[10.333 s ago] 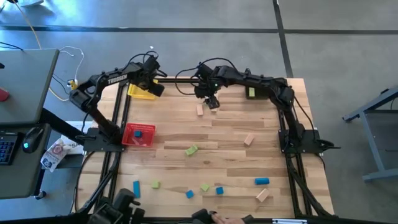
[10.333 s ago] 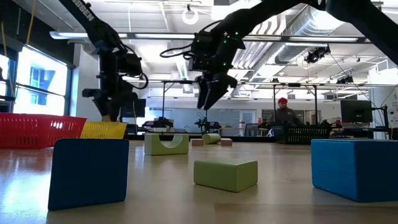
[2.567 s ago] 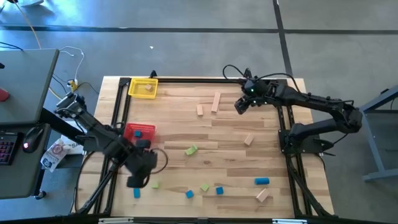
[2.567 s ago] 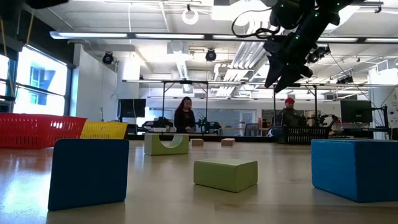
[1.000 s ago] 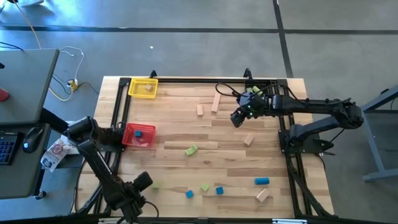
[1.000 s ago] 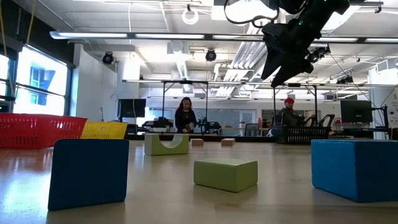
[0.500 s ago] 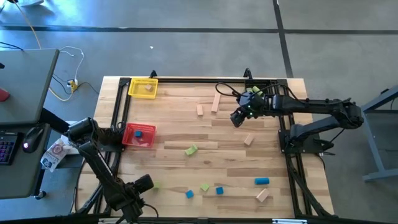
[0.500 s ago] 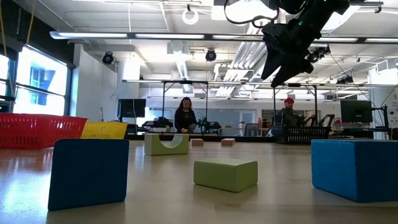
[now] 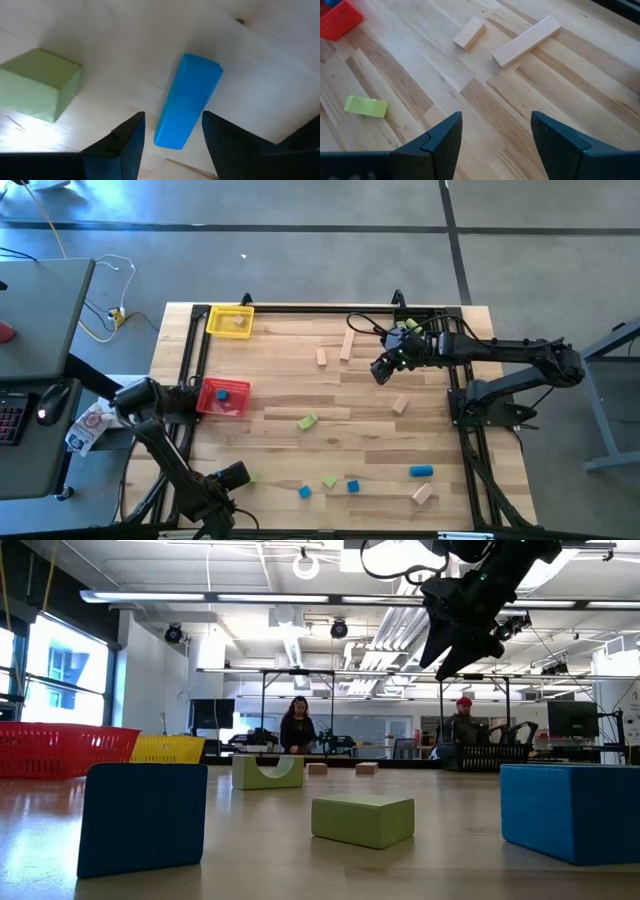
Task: Sort & place blocks by color
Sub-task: Put the blue block into the red bin, then put the brown block into the yellow bin
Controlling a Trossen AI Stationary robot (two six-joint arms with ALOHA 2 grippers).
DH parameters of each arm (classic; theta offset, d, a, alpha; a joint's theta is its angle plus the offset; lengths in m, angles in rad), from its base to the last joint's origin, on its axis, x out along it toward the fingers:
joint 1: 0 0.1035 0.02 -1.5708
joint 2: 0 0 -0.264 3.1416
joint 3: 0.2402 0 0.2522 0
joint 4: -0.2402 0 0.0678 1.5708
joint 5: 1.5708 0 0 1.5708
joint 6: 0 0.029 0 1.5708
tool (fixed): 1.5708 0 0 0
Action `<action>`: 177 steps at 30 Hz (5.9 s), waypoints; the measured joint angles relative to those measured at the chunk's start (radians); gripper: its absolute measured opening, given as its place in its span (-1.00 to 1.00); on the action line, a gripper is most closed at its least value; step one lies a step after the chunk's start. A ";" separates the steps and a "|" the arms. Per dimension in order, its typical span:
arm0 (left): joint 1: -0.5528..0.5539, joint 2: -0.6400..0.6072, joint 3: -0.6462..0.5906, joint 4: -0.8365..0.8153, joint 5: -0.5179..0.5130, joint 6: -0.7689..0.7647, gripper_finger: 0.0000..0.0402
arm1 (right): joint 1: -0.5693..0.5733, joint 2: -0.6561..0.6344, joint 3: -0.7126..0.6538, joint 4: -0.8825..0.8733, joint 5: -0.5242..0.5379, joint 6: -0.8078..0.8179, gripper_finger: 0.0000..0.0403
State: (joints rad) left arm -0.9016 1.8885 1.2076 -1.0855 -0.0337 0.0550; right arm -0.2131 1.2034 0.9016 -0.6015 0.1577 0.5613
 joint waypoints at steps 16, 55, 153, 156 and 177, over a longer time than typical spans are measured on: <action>-0.002 0.044 0.000 0.005 -0.003 0.046 -0.09 | 0.002 0.000 0.000 0.001 0.000 0.015 0.10; 0.124 -0.070 -0.003 0.008 -0.031 -0.394 -0.63 | 0.249 0.000 0.000 -0.072 -0.022 0.145 0.10; 0.821 -0.488 -0.165 -0.072 -0.006 -0.453 -0.13 | 0.274 0.279 0.000 -0.382 -0.127 -0.892 0.10; 0.815 -0.488 -0.165 -0.072 -0.007 -0.453 -0.13 | 0.300 0.301 0.000 -0.388 -0.078 -0.941 0.10; 0.815 -0.488 -0.165 -0.072 -0.007 -0.445 -0.14 | 0.378 0.537 0.002 -0.384 0.078 -0.898 -0.09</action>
State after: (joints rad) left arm -0.0868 1.4006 1.0424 -1.1576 -0.0410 -0.3904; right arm 0.1646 1.7404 0.9039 -0.9852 0.2361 -0.3370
